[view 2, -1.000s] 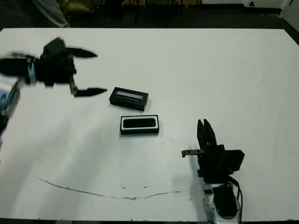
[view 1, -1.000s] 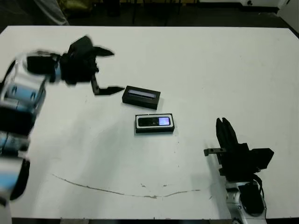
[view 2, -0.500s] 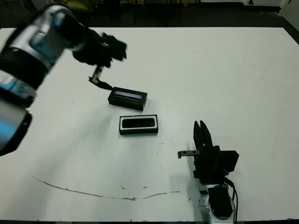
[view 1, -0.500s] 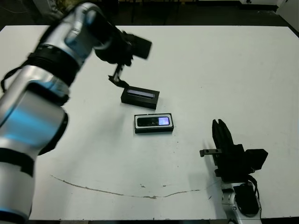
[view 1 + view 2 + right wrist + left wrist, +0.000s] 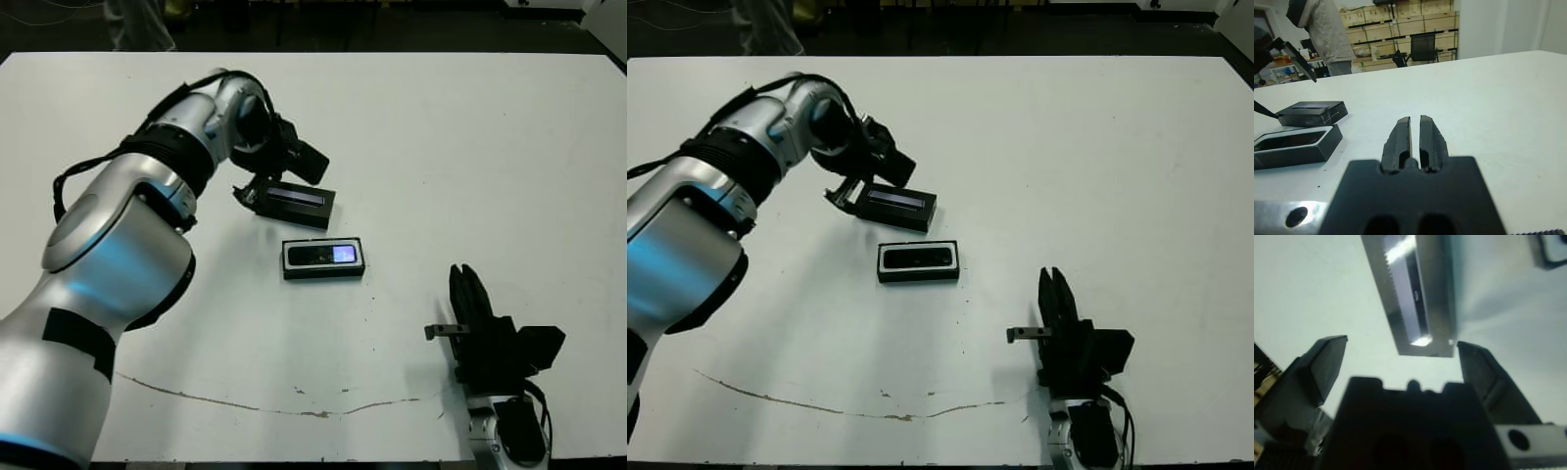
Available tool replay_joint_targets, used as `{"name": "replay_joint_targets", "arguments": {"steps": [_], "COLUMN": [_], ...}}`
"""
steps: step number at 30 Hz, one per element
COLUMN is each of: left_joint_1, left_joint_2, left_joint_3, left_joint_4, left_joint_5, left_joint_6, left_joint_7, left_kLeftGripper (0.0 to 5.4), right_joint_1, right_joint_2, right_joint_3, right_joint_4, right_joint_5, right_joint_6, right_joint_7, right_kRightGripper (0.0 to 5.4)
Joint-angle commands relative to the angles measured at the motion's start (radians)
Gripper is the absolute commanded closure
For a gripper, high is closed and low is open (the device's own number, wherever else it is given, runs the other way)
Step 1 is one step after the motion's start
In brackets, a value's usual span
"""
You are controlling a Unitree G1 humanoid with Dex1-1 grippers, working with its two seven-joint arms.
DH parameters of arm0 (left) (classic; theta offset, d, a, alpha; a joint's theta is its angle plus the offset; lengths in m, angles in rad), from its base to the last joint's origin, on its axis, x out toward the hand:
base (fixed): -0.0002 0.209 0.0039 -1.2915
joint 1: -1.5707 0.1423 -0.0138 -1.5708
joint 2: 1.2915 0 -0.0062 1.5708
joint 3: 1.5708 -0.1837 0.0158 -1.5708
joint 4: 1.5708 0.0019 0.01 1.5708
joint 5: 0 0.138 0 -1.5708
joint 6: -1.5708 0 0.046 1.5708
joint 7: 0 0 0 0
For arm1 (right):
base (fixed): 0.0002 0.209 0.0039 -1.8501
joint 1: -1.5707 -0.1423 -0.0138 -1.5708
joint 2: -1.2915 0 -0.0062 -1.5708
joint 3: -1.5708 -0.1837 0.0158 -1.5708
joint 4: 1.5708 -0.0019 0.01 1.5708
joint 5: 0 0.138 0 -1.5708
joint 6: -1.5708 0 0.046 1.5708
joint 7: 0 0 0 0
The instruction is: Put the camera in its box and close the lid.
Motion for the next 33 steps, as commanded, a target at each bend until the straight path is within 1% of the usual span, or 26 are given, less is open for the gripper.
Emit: {"name": "replay_joint_targets", "arguments": {"steps": [1, 5, 10, 13, 19, 22, 26, 29, 33], "left_joint_1": [0.030, 0.032, 0.032, 0.031, 0.032, 0.036, 0.042, 0.044, 0.020], "left_joint_2": [-0.007, -0.014, -0.024, -0.027, -0.046, -0.058, -0.070, -0.080, -0.076], "left_joint_3": [-0.013, -0.010, -0.024, -0.028, -0.049, -0.043, -0.051, -0.030, -0.008], "left_joint_4": [0.029, 0.045, 0.055, 0.061, 0.068, 0.072, 0.071, 0.075, 0.068], "left_joint_5": [0.039, 0.059, 0.093, 0.108, 0.143, 0.143, 0.153, 0.133, 0.115], "left_joint_6": [-0.003, 0.013, 0.009, 0.007, 0.009, 0.027, 0.024, 0.051, 0.059], "left_joint_7": [0.085, 0.166, 0.215, 0.215, 0.206, 0.188, 0.177, 0.136, 0.085], "left_kLeftGripper": [0.01, 0.01, 0.01, 0.01, 0.01, 0.01, 0.01, 0.01, 0.01], "right_joint_1": [0.031, 0.040, 0.042, 0.054, 0.062, 0.069, 0.070, 0.077, 0.084], "right_joint_2": [0.004, 0.008, 0.003, 0.005, 0.011, 0.016, 0.014, 0.018, 0.026], "right_joint_3": [-0.007, -0.007, -0.014, -0.014, -0.018, -0.013, -0.016, -0.015, -0.009], "right_joint_4": [0.011, 0.010, 0.024, 0.009, 0.035, 0.023, 0.027, 0.023, -0.002], "right_joint_5": [0.013, 0.016, 0.017, 0.007, 0.020, 0.016, 0.007, 0.005, -0.013], "right_joint_6": [0.015, 0.012, -0.009, 0.003, -0.039, -0.028, -0.035, -0.033, -0.006], "right_joint_7": [-0.003, 0.000, 0.011, 0.002, 0.018, 0.005, 0.003, -0.001, -0.025], "right_kRightGripper": [5.40, 5.40, 5.40, 5.40, 5.40, 5.40, 5.40, 5.40, 5.40]}}
